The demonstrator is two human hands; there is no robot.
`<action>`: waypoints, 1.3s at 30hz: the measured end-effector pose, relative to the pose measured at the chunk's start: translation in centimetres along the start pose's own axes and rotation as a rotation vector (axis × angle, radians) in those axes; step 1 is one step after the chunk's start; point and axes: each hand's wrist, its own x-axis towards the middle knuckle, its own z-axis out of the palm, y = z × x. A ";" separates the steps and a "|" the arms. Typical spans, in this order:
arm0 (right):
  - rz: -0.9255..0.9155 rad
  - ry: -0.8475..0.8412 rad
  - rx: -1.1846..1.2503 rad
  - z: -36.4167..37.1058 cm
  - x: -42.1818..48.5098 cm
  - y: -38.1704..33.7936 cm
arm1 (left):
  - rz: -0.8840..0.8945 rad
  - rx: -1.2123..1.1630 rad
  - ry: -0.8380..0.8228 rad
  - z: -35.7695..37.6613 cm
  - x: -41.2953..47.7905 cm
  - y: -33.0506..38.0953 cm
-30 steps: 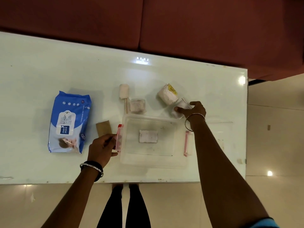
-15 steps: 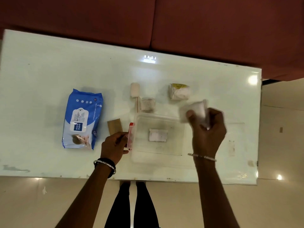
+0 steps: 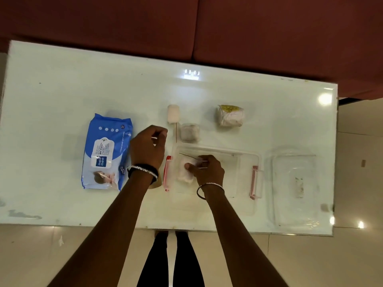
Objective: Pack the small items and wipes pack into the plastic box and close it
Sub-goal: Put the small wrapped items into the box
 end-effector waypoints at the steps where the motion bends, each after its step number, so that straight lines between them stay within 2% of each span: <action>1: 0.020 0.014 -0.008 -0.3 0.0 -0.2 | -0.031 0.014 -0.021 0.3 0.7 0.5; 5: 0.036 0.060 -0.094 -2.2 -0.8 -0.4 | -0.334 0.116 -0.233 1.9 3.0 1.6; 8: 0.023 0.129 -0.099 -4.4 -1.5 -0.4 | -0.471 0.230 -0.392 3.3 4.1 1.9; 13: -0.110 0.189 0.047 -7.9 -2.4 -1.1 | -0.625 0.186 -0.381 5.0 5.2 2.4; 17: -0.276 0.364 0.089 -10.2 -1.3 -3.2 | -0.633 0.095 -0.398 5.9 5.6 1.8; 20: -0.351 0.526 0.079 -11.0 1.6 -5.4 | -0.662 0.023 -0.424 6.1 5.8 1.3; 22: -0.377 0.572 0.067 -11.2 4.1 -6.8 | -0.672 -0.057 -0.408 5.8 5.6 0.8; 30: -0.036 0.240 -0.196 -9.1 11.9 -8.7 | -0.539 -0.342 -0.381 3.3 3.7 0.9; 34: -0.034 0.196 -0.064 -8.2 12.7 -8.0 | -0.537 -0.494 -0.401 1.6 2.6 1.2; 36: -0.037 0.186 0.037 -8.2 12.7 -7.8 | -0.592 -0.566 -0.405 1.1 2.2 1.0; 39: -0.055 0.137 0.058 -8.6 12.6 -7.6 | -0.683 -0.659 -0.389 0.6 2.2 0.8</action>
